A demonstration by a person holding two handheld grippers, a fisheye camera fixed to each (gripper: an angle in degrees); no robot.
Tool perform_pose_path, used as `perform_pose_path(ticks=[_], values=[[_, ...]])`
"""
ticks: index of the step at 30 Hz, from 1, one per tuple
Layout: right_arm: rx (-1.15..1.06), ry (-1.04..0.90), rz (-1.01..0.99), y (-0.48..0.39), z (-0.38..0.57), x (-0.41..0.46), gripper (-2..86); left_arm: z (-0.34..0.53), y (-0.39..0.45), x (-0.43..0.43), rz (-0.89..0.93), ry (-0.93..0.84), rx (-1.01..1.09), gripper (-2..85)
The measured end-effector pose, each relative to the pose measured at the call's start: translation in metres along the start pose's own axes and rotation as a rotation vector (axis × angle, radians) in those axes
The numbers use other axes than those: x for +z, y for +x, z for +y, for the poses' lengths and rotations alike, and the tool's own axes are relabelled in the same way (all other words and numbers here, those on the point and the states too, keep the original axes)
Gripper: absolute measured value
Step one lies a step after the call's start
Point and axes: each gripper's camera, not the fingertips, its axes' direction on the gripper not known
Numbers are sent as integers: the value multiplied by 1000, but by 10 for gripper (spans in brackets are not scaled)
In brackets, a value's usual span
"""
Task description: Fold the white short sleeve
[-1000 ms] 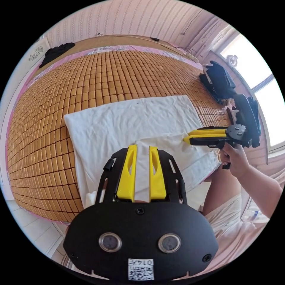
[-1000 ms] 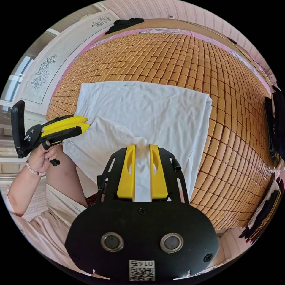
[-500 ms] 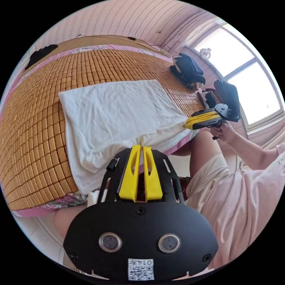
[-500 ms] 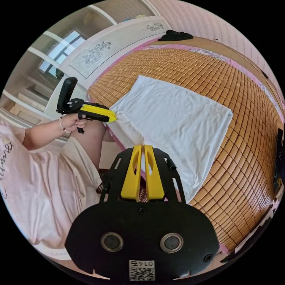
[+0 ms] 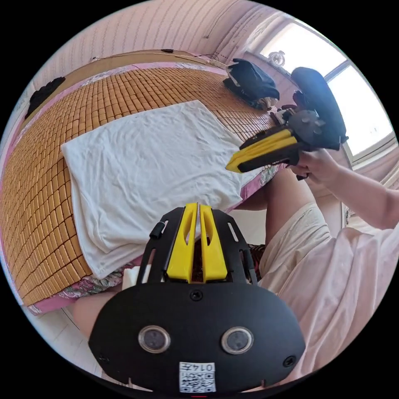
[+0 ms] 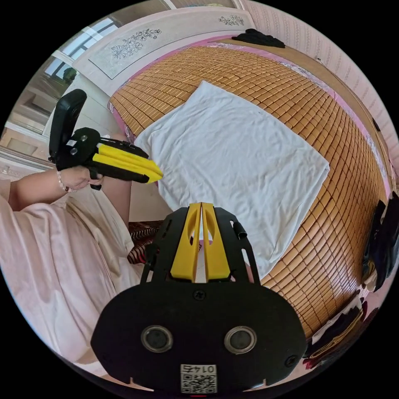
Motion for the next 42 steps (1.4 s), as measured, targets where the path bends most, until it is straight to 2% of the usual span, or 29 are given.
perform_pose_path(ticks=[5, 11, 14, 15, 19, 23, 28, 34, 36, 39, 42], values=[[-33, -68, 183, 1, -106, 2, -4, -12, 43, 40, -102, -60, 144, -10], [-52, -238, 282, 11, -207, 36, -4, -7, 57, 63, -122, -68, 165, -10], [-66, -317, 263, 17, -229, 57, -5, -5, 56, 67, -86, -60, 163, -10], [-82, -290, 260, 16, -231, 55, -6, -4, 55, 68, -80, -58, 167, -10], [-156, -425, 251, 13, -260, 60, -9, 4, 59, 73, -67, -38, 194, -10], [-157, -380, 298, 21, -293, 57, -8, 11, 65, 78, -75, -28, 202, -10], [-265, -510, 319, 18, -314, 70, -9, 16, 69, 83, -64, -25, 204, -9], [-182, -446, 413, 38, -316, 82, -6, 26, 72, 85, -87, 13, 147, 20], [-147, -387, 357, 43, -302, 74, -7, 30, 70, 81, -58, 32, 134, 44], [6, -195, 170, 65, -250, 35, -7, 39, 73, 67, -32, 118, 158, 58], [175, 32, 38, 88, -156, -4, 3, 41, 85, 56, -1, 161, 199, 66]])
